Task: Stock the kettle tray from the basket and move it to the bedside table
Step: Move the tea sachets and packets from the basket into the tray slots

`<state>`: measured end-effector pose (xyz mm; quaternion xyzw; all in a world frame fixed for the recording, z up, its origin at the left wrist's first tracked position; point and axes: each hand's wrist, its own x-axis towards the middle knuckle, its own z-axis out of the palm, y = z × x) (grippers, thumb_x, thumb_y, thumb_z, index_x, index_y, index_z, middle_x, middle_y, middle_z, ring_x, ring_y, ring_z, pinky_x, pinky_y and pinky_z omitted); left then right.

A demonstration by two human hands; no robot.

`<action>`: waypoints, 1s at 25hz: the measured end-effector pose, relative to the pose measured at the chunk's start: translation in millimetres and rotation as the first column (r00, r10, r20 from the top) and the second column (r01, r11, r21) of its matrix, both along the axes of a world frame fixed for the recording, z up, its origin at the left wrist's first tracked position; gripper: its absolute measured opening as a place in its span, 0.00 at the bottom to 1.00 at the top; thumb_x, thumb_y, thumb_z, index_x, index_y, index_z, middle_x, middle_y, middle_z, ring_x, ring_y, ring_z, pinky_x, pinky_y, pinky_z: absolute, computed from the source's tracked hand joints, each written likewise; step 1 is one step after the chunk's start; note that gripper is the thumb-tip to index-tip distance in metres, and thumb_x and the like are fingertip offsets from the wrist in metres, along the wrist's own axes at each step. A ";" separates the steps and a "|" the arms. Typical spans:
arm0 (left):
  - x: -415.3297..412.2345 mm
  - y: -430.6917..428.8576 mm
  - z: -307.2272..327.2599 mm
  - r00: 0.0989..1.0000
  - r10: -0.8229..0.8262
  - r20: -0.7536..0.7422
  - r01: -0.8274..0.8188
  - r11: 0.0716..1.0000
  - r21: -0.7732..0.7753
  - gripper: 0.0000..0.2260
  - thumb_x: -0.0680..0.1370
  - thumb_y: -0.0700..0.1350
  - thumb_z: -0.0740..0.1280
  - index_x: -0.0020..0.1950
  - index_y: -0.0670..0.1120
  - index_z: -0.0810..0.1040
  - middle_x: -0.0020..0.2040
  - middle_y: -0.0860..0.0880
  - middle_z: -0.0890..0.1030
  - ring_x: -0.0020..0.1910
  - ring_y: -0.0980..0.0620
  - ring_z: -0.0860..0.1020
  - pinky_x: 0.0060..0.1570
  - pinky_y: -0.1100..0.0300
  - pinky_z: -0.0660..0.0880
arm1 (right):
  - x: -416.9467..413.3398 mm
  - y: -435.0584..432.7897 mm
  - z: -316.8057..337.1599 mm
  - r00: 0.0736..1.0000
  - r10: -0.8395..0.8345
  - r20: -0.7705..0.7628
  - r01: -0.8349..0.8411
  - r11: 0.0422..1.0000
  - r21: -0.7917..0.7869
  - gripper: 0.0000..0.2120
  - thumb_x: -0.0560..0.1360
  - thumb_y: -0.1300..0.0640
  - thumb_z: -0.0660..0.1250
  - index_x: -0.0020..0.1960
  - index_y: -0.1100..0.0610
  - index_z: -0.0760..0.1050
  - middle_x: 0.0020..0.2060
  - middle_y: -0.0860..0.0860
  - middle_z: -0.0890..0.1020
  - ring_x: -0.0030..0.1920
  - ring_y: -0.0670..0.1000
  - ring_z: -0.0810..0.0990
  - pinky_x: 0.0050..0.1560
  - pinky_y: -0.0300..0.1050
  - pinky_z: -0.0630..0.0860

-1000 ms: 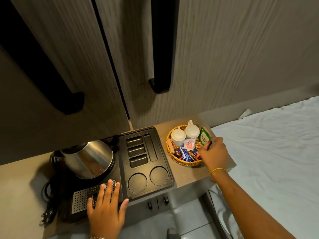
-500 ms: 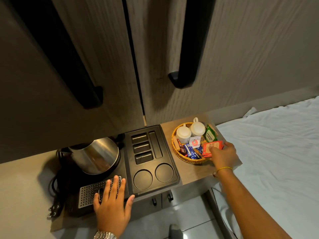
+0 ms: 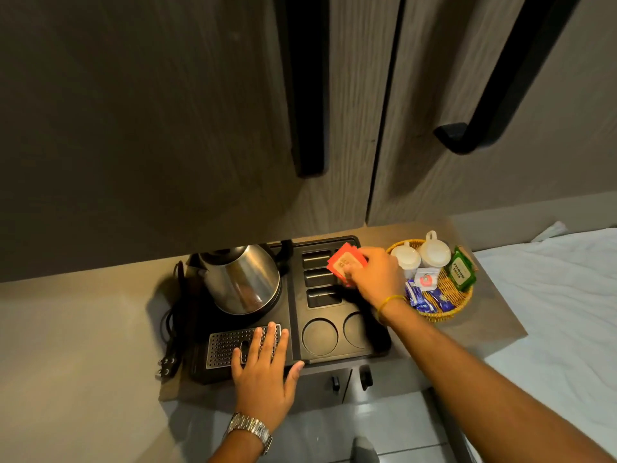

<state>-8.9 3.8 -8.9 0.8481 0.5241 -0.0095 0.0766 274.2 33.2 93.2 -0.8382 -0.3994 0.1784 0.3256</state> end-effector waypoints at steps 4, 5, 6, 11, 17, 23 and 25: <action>0.8 0.7 1.7 1.000 0.001 -0.001 -0.001 1.000 0.017 0.30 0.81 0.67 0.51 0.78 0.54 0.69 0.79 0.48 0.70 0.77 0.43 0.69 0.68 0.31 0.69 | -4.8 77.3 2.4 0.923 0.310 0.230 -0.251 0.935 -0.251 0.13 0.76 0.51 0.70 0.59 0.53 0.83 0.55 0.56 0.86 0.56 0.61 0.83 0.55 0.52 0.80; 1.3 1.1 2.2 1.000 0.004 0.000 -0.004 1.000 0.010 0.30 0.80 0.67 0.52 0.78 0.54 0.69 0.79 0.48 0.70 0.77 0.43 0.70 0.67 0.31 0.69 | -5.4 90.2 1.5 0.885 0.376 0.273 -0.287 0.905 -0.315 0.13 0.77 0.52 0.69 0.59 0.55 0.83 0.56 0.58 0.85 0.57 0.62 0.83 0.57 0.54 0.81; 2.0 1.4 2.4 1.000 0.002 0.003 -0.002 1.000 0.004 0.30 0.80 0.66 0.53 0.78 0.54 0.69 0.79 0.48 0.70 0.77 0.43 0.69 0.68 0.31 0.69 | -6.3 99.9 -0.3 0.846 0.437 0.305 -0.319 0.874 -0.367 0.12 0.78 0.54 0.68 0.59 0.57 0.82 0.57 0.60 0.85 0.58 0.63 0.83 0.58 0.54 0.81; 1.3 1.6 1.2 1.000 -0.010 0.011 0.010 1.000 -0.008 0.30 0.81 0.67 0.52 0.79 0.55 0.66 0.81 0.50 0.67 0.79 0.44 0.67 0.69 0.32 0.68 | -15.9 123.6 -11.1 0.786 0.576 0.226 -0.422 0.766 -0.485 0.15 0.82 0.55 0.62 0.64 0.60 0.78 0.62 0.61 0.82 0.61 0.63 0.81 0.59 0.53 0.77; 2.5 1.3 3.0 1.000 -0.006 0.003 0.006 1.000 -0.014 0.30 0.81 0.67 0.51 0.79 0.55 0.66 0.80 0.49 0.68 0.78 0.44 0.68 0.69 0.32 0.69 | -11.7 127.2 -22.0 0.847 0.532 0.020 -0.466 0.760 -0.453 0.17 0.81 0.60 0.63 0.69 0.62 0.75 0.64 0.62 0.81 0.64 0.61 0.79 0.51 0.44 0.68; 1.0 2.1 -0.2 1.000 -0.003 0.008 0.003 1.000 -0.010 0.30 0.81 0.67 0.51 0.79 0.55 0.64 0.80 0.49 0.67 0.79 0.44 0.67 0.69 0.32 0.68 | -11.0 119.8 -31.1 0.879 0.475 0.039 -0.418 0.809 -0.413 0.16 0.79 0.57 0.67 0.65 0.60 0.76 0.61 0.63 0.80 0.62 0.64 0.78 0.59 0.54 0.75; 0.2 2.3 -2.5 1.000 -0.007 0.002 0.007 1.000 0.004 0.30 0.81 0.67 0.51 0.79 0.55 0.65 0.81 0.49 0.67 0.79 0.43 0.67 0.70 0.32 0.67 | -6.2 117.0 -30.9 0.878 0.474 0.068 -0.411 0.819 -0.400 0.18 0.78 0.55 0.67 0.65 0.61 0.76 0.61 0.64 0.79 0.63 0.64 0.77 0.61 0.54 0.75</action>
